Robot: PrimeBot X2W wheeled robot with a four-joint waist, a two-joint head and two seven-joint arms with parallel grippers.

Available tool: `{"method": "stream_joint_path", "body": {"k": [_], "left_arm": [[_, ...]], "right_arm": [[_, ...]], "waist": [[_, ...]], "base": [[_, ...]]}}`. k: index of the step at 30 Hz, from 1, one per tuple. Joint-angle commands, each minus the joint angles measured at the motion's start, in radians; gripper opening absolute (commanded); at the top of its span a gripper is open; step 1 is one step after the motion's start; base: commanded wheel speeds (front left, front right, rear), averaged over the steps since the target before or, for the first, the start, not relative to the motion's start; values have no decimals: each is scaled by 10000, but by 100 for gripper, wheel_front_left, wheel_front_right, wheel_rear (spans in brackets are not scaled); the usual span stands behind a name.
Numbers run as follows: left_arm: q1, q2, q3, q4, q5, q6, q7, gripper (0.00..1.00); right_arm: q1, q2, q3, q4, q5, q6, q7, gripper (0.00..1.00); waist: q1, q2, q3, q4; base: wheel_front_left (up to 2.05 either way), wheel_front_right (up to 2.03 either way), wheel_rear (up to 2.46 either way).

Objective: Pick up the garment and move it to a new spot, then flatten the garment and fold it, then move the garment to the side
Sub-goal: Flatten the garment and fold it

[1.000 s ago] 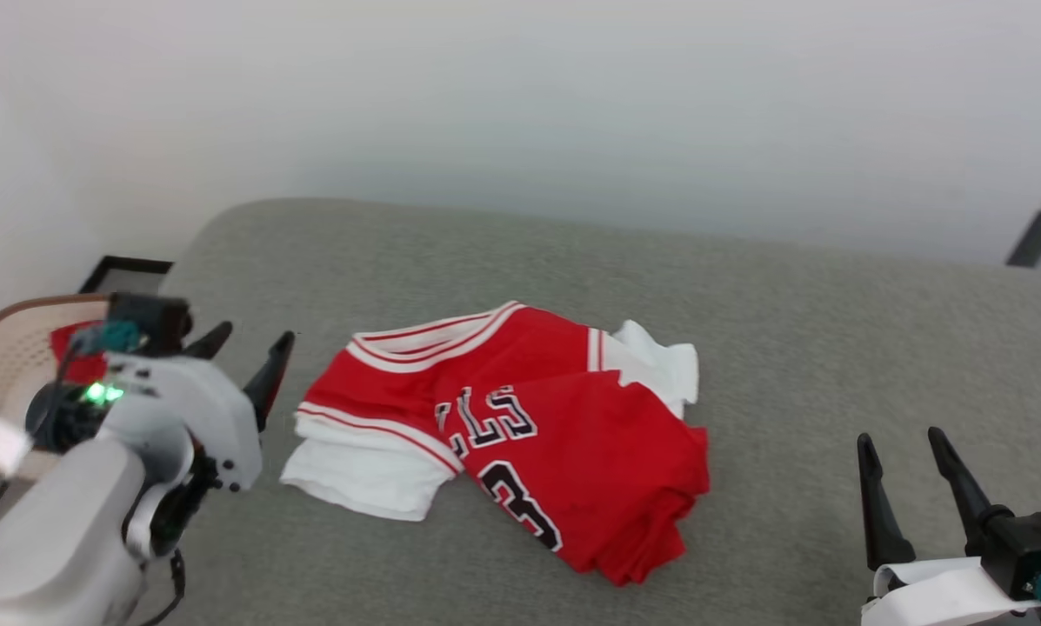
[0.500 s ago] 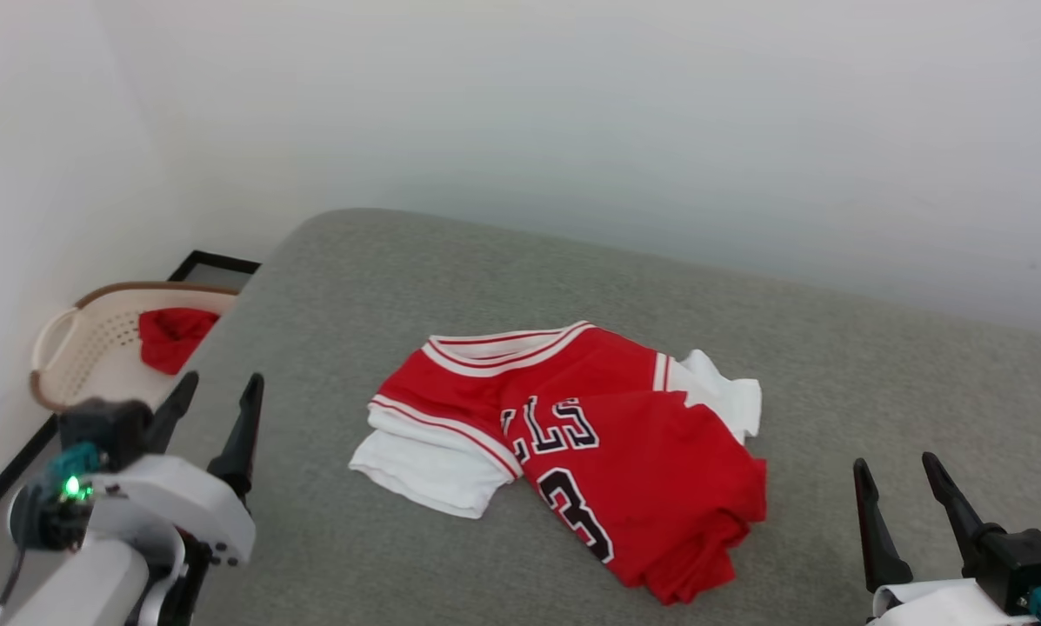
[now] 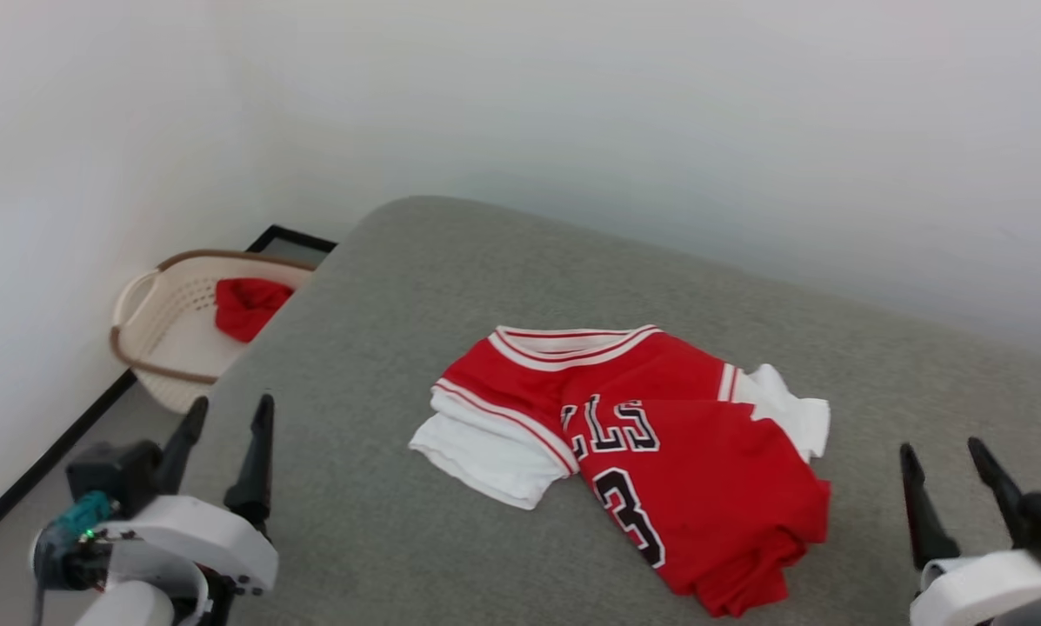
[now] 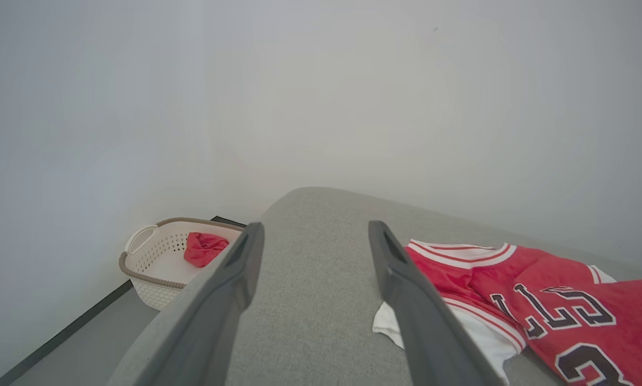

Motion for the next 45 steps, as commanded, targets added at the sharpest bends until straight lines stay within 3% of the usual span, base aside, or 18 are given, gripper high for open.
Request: {"method": "stream_joint_path", "body": {"k": [1, 12, 23, 31, 39, 40, 41, 45], "left_arm": [[102, -82, 105, -40, 168, -110, -35, 100], [212, -1464, 1139, -371, 1168, -775, -25, 100], [312, -3133, 2552, -511, 2593, -1742, -26, 100], [266, -4067, 3356, -451, 3274, -2261, -27, 100], [48, -4455, 3624, -166, 3574, -2440, -27, 100], [25, -4477, 3631, -128, 3594, -2430, -27, 100], [-6, -4493, 3638, -91, 3603, -2437, -27, 100], [-78, -4391, 3457, -5, 3481, -2446, -27, 100]], "right_arm": [[-206, -190, 47, 34, 79, 1, 169, 100], [-1554, -1582, 692, 251, 1106, -1, 2764, 100], [-3435, -2797, 2359, 637, 2393, -2, 5774, 100], [-4423, -3084, 3162, 1235, 2711, -4, 7590, 100], [-4825, -2940, 3754, 2146, 2792, -4, 7999, 100], [-4867, -2923, 3813, 2275, 2793, -4, 7997, 61], [-4908, -2949, 3849, 2385, 2728, -4, 7937, 0], [-5106, -2968, 3685, 2615, 2589, -4, 7594, 0]], "waist": [[0, 0, 175, 289], [0, 0, 1355, 911], [0, 0, 2647, 1272], [0, 0, 3199, 1390], [0, 0, 3374, 1440], [0, 0, 3373, 1442], [0, 0, 3366, 1442], [0, 0, 3240, 1414]], "base": [[0, 0, 0], [0, 0, 0], [0, 0, 0], [0, 0, 0], [0, 0, 0], [0, 0, 0], [0, 0, 0], [0, 0, 0]]}}
